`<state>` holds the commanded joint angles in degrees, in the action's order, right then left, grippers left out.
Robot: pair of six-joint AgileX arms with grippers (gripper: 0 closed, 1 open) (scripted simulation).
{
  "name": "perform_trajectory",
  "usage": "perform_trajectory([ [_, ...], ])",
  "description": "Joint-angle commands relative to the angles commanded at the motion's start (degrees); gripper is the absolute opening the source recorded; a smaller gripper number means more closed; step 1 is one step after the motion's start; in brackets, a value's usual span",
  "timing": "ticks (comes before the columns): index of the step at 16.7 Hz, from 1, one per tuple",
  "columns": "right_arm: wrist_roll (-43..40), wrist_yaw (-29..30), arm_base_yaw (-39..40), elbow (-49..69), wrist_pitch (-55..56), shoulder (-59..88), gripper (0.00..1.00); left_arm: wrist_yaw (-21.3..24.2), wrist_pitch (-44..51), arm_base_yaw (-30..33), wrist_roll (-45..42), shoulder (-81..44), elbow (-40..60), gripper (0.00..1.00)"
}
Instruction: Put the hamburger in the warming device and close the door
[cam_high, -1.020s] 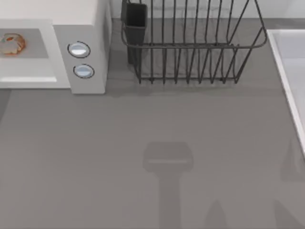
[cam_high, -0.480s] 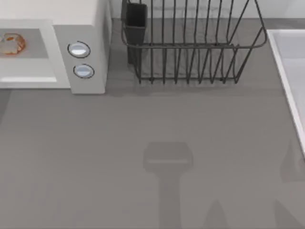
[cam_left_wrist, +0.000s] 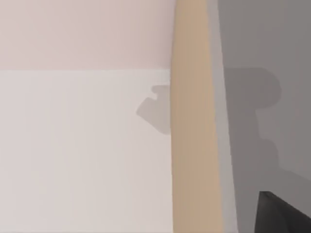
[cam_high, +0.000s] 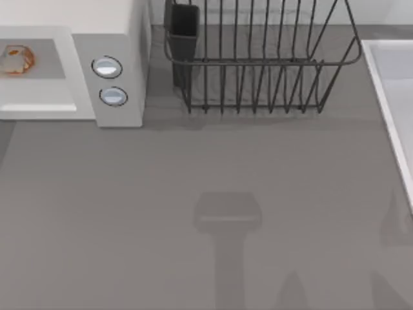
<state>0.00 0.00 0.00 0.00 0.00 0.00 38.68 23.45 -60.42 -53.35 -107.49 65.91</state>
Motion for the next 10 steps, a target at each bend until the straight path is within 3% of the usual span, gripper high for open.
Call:
perform_trajectory([
  [10, 0.0, 0.0, 0.0, 0.0, 0.0, 0.0, 1.00, -1.3, -3.9, 2.8, 2.8, 4.5, -6.5, 0.00],
])
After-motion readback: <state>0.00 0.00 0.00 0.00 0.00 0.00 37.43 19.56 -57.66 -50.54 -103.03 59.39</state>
